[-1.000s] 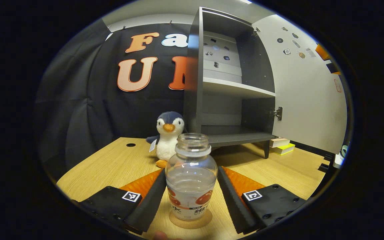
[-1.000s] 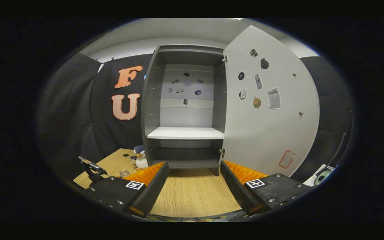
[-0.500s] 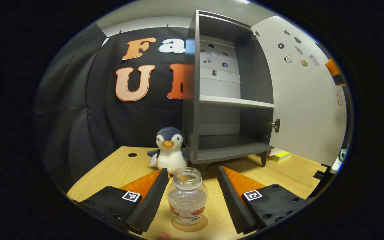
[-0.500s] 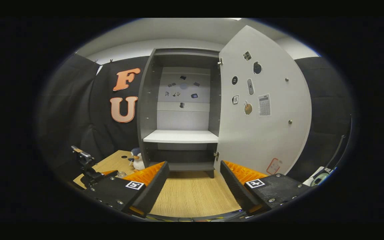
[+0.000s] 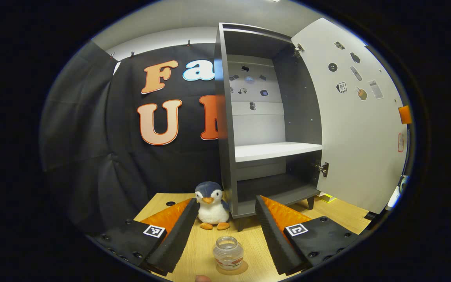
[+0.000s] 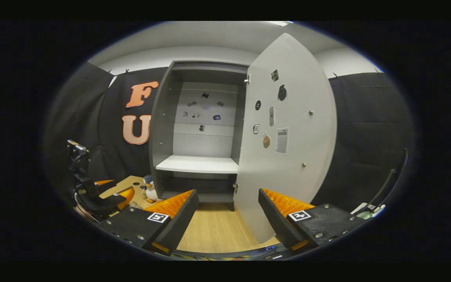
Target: Open the cabinet door with the right hand, grasp the bottle in the cabinet with the left hand and place it on the coaster, then close the cabinet door with the right hand.
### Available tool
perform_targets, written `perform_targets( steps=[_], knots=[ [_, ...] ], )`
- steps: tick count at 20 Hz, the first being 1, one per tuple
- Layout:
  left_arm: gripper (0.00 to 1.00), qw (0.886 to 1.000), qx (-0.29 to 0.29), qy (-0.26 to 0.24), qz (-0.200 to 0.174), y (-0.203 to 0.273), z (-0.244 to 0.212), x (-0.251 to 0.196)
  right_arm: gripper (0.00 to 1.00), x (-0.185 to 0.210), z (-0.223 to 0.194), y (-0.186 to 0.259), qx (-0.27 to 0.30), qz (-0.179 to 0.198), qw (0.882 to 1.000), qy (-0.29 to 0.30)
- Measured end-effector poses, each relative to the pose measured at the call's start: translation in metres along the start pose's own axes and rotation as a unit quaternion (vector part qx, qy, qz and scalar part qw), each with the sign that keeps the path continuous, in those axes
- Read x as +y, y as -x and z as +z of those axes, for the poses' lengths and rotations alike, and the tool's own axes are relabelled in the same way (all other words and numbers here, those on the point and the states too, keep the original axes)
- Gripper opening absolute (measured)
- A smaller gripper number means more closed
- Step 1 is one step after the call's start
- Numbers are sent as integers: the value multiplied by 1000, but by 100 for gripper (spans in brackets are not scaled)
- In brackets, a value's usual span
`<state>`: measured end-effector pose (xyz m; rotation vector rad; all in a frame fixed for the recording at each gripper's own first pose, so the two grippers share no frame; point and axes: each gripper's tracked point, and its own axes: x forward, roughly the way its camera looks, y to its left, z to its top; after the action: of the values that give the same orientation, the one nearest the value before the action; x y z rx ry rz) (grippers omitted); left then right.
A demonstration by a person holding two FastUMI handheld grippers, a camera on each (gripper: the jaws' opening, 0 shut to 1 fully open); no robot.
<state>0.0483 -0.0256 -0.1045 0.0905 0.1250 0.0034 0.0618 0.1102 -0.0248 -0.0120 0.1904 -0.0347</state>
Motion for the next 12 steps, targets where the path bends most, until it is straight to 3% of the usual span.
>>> perform_targets(
  steps=[2,3,4,12],
  knots=[
    [96,1000,-1,10,5,8,20,2,95,-21,9,8,-3,-19,1000,0],
    [96,1000,-3,15,5,12,29,3,89,-31,12,11,-1,-28,1000,-3],
    [96,1000,-1,17,7,15,37,5,94,-41,16,16,-2,-35,999,-7],
    [96,1000,0,27,4,37,89,10,94,-105,39,35,-11,-60,997,-47]
  ],
)
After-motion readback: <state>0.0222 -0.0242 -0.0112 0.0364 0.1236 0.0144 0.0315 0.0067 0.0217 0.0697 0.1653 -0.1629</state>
